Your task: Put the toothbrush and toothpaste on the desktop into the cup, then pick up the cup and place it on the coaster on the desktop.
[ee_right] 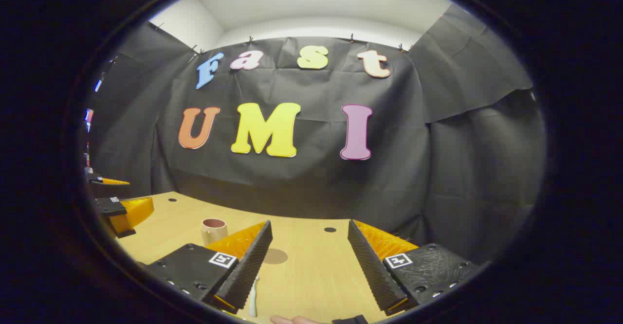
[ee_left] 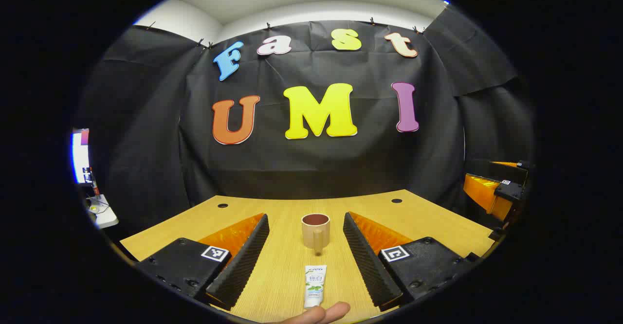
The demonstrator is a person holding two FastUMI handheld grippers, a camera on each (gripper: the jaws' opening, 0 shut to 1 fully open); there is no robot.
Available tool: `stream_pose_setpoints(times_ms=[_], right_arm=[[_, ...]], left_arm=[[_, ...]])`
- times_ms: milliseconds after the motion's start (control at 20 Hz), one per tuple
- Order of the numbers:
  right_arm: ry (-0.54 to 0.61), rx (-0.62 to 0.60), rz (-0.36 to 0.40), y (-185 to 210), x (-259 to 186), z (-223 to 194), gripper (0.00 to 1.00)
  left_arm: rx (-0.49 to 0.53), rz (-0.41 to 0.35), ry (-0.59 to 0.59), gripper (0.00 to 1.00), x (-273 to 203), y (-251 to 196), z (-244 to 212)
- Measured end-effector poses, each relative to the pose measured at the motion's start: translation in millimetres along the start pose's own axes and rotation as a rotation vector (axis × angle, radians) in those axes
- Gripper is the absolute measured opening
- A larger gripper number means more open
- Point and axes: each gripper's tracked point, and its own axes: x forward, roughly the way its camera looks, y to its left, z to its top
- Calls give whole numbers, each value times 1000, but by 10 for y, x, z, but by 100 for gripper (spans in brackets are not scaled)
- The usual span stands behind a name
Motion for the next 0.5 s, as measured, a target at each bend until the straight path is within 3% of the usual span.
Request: stream_pose_setpoints(times_ms=[500], right_arm=[[27,9,16,19,53,-74,93]], left_arm=[[-2,23,6,97,16,63,-32]])
